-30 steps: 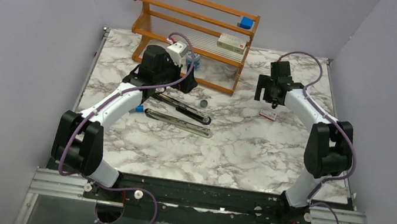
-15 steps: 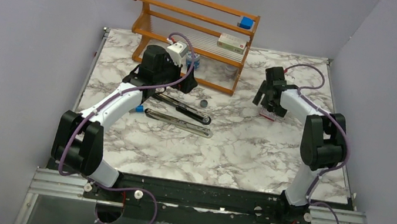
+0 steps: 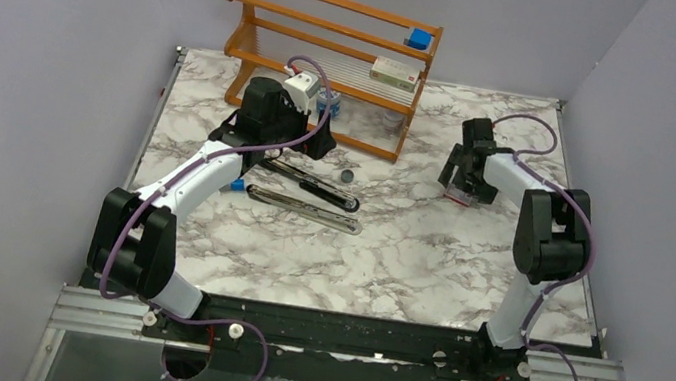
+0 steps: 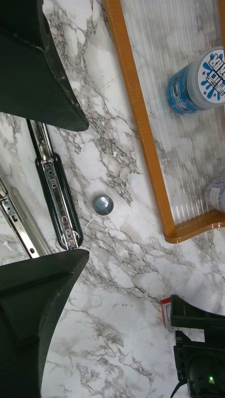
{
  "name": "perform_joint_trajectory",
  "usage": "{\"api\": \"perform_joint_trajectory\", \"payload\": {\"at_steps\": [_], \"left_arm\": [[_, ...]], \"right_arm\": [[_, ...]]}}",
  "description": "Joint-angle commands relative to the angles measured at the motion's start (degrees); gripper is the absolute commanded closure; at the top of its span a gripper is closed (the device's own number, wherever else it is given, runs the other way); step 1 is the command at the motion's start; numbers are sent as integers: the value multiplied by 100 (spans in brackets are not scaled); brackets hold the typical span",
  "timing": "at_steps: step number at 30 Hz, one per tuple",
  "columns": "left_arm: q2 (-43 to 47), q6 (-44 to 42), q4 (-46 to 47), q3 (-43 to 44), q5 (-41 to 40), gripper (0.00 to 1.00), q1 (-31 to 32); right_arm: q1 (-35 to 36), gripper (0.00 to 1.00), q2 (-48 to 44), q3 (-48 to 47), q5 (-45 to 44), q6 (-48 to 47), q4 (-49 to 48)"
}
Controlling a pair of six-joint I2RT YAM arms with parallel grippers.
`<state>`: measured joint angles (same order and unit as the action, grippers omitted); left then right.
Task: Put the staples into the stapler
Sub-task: Move the staple box to the center of the board.
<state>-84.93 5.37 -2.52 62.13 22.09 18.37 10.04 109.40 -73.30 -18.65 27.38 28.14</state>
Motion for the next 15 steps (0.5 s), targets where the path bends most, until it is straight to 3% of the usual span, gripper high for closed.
{"api": "perform_joint_trajectory", "payload": {"at_steps": [1, 7, 15], "left_arm": [[43, -13, 51, 172, 45, 1, -19], [39, -36, 39, 171, 30, 1, -20], [32, -52, 27, 183, 44, 1, -23]], "right_arm": [[-63, 8, 150, 133, 375, -267, -96], [-81, 13, 118, 348, 598, -259, -216], [-120, 27, 46, 529, 791, -244, -339]]}}
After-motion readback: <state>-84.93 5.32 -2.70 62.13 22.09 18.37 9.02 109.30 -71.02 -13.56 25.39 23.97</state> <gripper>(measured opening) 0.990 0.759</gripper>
